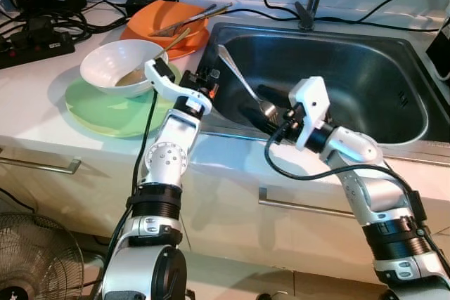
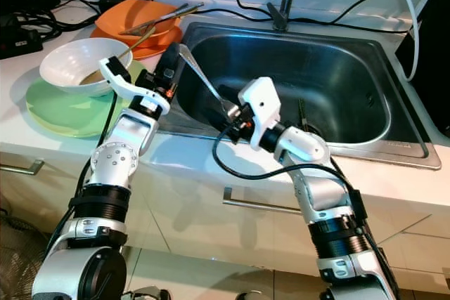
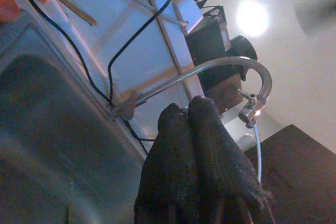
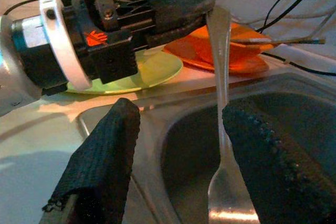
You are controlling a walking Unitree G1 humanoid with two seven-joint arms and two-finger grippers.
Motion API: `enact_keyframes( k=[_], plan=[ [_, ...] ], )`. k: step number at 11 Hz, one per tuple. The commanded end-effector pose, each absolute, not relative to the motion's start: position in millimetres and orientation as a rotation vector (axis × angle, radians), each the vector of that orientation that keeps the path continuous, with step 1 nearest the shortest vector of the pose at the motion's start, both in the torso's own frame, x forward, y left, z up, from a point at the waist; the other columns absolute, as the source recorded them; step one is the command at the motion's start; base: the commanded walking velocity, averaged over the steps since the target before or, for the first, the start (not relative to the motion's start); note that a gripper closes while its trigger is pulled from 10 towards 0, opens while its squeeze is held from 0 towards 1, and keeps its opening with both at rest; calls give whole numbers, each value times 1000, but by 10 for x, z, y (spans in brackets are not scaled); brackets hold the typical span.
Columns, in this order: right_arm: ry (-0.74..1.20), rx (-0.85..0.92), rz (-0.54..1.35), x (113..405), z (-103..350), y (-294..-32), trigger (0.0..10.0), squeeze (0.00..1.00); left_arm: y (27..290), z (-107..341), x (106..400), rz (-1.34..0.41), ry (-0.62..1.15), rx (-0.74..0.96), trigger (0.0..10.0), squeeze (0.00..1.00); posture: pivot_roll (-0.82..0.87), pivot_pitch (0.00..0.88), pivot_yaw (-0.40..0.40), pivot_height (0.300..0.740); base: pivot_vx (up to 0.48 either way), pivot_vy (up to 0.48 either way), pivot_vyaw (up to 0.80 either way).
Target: Kitchen organization
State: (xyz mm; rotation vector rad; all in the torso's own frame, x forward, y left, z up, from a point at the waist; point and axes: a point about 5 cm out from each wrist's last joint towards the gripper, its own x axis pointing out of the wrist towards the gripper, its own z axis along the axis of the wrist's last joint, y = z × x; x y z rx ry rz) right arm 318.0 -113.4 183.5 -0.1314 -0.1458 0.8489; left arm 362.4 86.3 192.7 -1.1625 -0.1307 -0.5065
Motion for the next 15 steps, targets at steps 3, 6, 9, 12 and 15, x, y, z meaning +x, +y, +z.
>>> enact_keyframes(
  k=[3,6,9,12,15],
  plan=[
    [-177,-171,741,3314,1898,-1142,10000,0,481,1832,3498,-565,-63,-1247,10000,0,13,47,24,740,0,0,0],
    [-174,-159,755,3324,1876,-1104,10000,0,481,1835,3498,-567,-62,-1244,10000,0,18,46,23,740,0,0,0],
    [-167,-187,728,3357,1825,-1069,10000,0,465,1828,3489,-575,-56,-1242,10000,0,18,44,23,740,0,0,0],
    [-158,-198,699,3386,1750,-1025,10000,0,466,1820,3488,-576,-53,-1237,10000,0,25,46,22,740,0,0,0],
    [-155,-192,661,3422,1726,-1020,8902,0,453,1817,3480,-582,-50,-1235,10000,0,29,41,22,740,0,0,0]
  ],
)
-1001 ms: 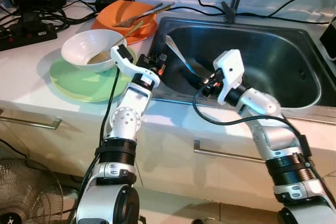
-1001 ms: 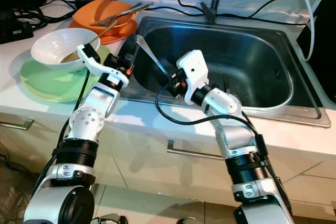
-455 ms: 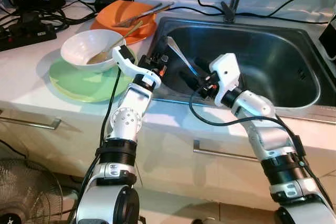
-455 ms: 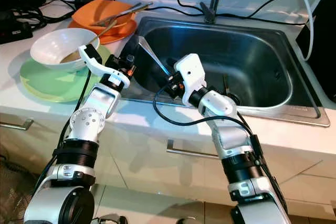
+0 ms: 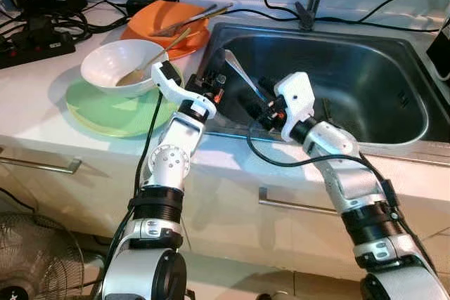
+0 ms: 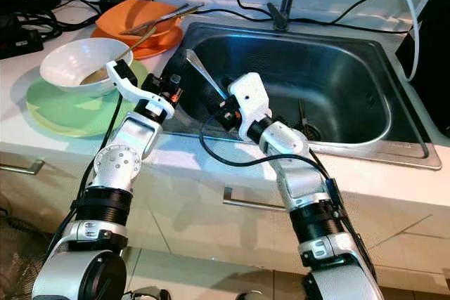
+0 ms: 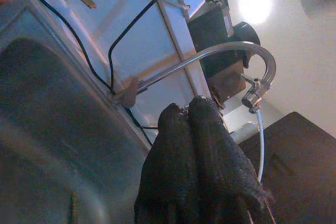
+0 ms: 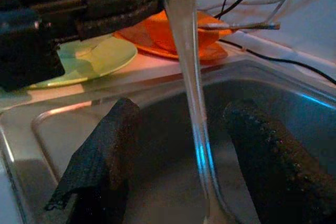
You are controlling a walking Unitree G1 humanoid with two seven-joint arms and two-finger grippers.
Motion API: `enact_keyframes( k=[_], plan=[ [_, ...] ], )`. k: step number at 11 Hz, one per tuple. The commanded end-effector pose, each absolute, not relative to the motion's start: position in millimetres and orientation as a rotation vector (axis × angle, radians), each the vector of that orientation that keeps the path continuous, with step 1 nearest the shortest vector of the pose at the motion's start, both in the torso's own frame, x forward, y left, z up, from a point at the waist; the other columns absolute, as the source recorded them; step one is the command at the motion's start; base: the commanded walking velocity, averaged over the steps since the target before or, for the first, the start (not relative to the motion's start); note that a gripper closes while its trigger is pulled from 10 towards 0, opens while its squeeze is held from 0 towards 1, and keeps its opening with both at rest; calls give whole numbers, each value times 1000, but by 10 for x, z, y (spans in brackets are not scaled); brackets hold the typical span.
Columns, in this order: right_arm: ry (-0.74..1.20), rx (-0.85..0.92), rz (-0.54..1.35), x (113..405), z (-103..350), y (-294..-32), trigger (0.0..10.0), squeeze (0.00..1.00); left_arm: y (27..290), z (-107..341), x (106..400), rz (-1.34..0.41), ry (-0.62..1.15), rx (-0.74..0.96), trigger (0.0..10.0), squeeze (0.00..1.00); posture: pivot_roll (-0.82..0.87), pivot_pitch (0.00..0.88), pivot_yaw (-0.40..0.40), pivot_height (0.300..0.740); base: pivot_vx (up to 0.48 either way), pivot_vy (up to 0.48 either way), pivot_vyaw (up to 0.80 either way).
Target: Kitchen organization
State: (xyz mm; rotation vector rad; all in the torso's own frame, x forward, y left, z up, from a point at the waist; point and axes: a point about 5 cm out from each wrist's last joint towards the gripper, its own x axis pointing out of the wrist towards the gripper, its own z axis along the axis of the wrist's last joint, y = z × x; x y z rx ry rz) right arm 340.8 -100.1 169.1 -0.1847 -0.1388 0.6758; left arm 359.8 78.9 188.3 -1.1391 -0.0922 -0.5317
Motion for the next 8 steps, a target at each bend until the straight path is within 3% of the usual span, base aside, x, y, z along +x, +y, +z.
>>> enact_keyframes(
  k=[1,2,8],
  plan=[
    [-155,-188,661,3425,1718,-1013,1922,0,451,1816,3479,-582,-50,-1235,10000,0,30,40,20,740,0,0,0],
    [-156,-187,661,3427,1716,-1010,0,0,451,1815,3478,-583,-50,-1236,10000,0,31,40,19,740,0,0,0],
    [-151,-209,668,3429,1677,-993,0,0,441,1819,3473,-588,-48,-1238,10000,0,33,45,16,740,0,0,0]
  ],
)
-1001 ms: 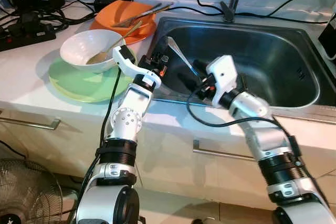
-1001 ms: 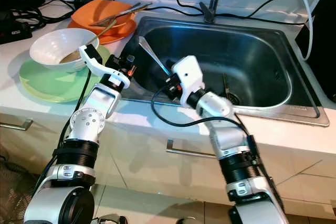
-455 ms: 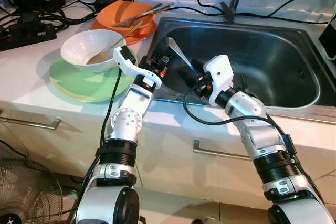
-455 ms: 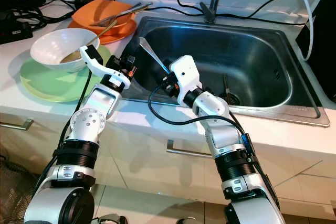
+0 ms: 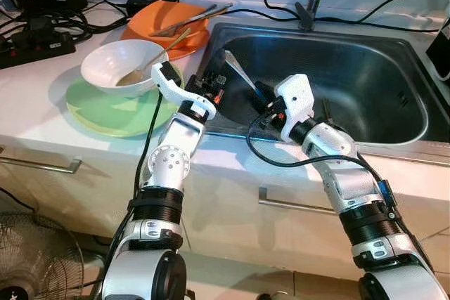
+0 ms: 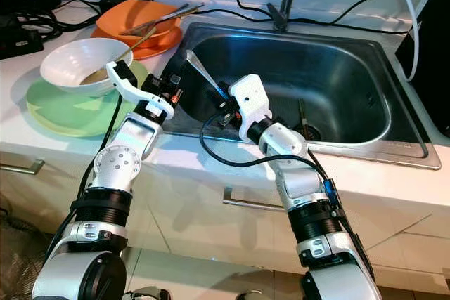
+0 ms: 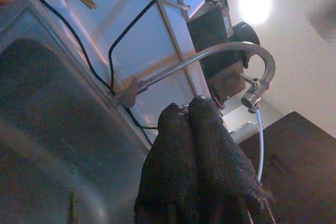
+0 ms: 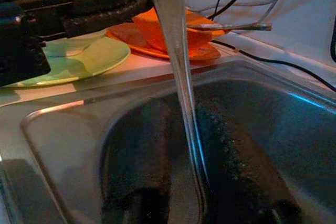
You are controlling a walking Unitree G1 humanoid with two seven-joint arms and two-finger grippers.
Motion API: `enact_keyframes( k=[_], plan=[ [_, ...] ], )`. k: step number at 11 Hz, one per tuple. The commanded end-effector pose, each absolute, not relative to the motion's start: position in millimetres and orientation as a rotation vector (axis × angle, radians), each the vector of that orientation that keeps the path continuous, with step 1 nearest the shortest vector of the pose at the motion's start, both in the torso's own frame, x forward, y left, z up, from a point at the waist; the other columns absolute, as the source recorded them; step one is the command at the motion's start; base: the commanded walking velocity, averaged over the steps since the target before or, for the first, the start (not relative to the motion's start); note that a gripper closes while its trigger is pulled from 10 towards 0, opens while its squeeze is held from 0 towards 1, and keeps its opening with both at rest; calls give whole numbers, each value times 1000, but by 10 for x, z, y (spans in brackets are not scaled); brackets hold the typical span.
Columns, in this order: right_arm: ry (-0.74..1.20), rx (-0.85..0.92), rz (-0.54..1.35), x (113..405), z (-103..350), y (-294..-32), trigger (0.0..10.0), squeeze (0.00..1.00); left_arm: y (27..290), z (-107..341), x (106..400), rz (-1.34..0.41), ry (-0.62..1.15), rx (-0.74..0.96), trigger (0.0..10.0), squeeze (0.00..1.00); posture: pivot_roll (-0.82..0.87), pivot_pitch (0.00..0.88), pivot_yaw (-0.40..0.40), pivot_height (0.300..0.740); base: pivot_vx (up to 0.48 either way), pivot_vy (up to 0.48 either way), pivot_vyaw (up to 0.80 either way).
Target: Kitchen organization
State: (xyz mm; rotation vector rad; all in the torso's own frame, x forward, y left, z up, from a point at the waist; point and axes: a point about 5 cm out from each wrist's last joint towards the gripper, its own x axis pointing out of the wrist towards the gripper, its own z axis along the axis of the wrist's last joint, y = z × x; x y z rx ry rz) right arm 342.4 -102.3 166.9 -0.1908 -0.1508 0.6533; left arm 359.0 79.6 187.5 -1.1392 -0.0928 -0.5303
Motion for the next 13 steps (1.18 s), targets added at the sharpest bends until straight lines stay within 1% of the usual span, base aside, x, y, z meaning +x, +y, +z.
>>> enact_keyframes(
  k=[1,8,9,10,13],
  plan=[
    [-149,-214,674,3422,1653,-986,0,0,440,1821,3473,-589,-47,-1237,10000,0,34,46,17,740,0,0,0],
    [-157,-226,707,3395,1631,-934,0,0,440,1817,3470,-589,-47,-1234,10000,0,37,48,15,740,0,0,0],
    [-158,-227,706,3396,1630,-934,0,0,435,1818,3469,-594,-48,-1217,10000,102,37,49,14,740,0,0,0],
    [-157,-229,705,3396,1629,-936,0,0,413,1822,3458,-603,-50,-1202,10000,1000,38,48,14,740,0,0,0],
    [-154,-231,697,3410,1624,-942,0,0,415,1837,3461,-606,-54,-1206,10000,1000,39,47,15,740,0,0,0]
  ],
)
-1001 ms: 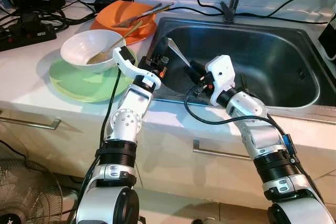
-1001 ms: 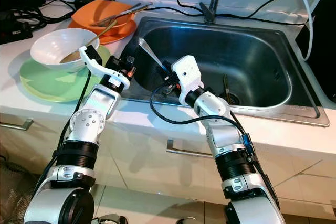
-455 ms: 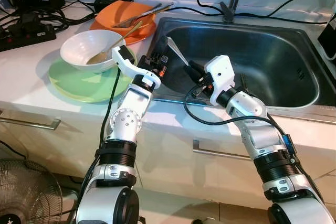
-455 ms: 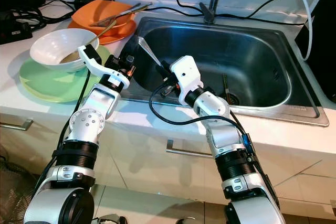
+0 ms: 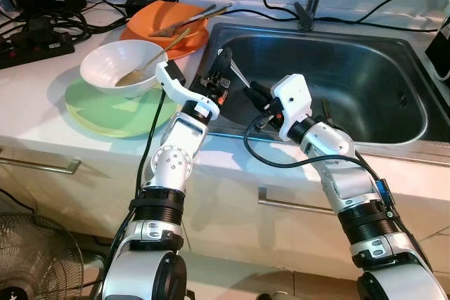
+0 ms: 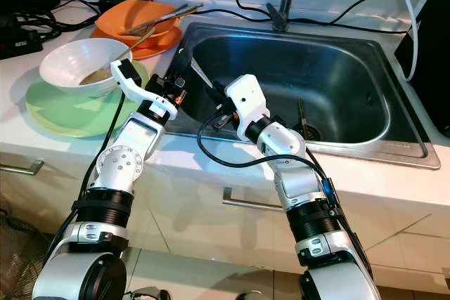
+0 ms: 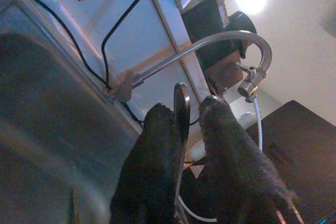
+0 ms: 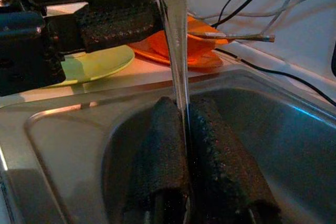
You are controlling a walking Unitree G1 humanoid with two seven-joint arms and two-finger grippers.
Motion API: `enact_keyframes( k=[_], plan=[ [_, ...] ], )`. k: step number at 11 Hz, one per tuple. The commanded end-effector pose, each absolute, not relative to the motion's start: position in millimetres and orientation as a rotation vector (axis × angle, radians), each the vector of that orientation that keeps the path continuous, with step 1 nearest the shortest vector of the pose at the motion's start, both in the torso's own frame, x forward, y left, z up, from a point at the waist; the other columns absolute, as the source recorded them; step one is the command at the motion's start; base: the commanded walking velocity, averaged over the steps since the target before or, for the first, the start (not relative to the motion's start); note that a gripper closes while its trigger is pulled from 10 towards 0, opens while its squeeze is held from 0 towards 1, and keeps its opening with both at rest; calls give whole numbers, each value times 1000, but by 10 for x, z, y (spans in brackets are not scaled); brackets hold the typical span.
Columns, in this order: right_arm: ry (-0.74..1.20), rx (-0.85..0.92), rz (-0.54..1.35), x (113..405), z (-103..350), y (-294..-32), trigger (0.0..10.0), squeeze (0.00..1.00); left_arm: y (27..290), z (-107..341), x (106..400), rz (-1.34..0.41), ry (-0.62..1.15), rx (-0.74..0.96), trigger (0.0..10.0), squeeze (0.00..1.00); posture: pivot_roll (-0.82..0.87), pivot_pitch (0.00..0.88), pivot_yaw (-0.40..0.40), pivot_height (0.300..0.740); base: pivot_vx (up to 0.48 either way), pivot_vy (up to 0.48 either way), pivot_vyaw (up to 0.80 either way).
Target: Kitchen organization
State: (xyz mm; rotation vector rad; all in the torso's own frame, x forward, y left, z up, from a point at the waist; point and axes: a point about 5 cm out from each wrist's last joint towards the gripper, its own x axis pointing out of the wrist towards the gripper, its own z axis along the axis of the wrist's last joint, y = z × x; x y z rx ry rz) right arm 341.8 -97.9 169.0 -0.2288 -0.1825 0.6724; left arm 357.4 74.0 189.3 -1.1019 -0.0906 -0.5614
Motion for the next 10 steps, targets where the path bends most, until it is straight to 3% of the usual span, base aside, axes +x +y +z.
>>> enact_keyframes(
  k=[1,3,4,8,10],
  plan=[
    [-152,-237,688,3417,1623,-954,0,0,417,1843,3459,-609,-58,-1208,10000,1000,38,46,15,740,0,0,0],
    [-152,-250,596,3517,1670,-1094,0,0,413,1843,3456,-617,-52,-1210,10000,1000,36,44,17,740,0,0,0],
    [-159,-254,520,3591,1731,-1213,0,0,404,1827,3457,-610,-40,-1194,10000,0,37,42,16,740,0,0,0],
    [-196,-228,336,3754,1906,-1493,0,0,385,1806,3455,-612,-26,-1156,10000,0,36,35,20,740,0,0,0],
    [-230,-176,204,3844,2042,-1688,0,0,285,1746,3420,-652,18,-858,10000,0,30,30,21,740,0,0,0]
  ],
)
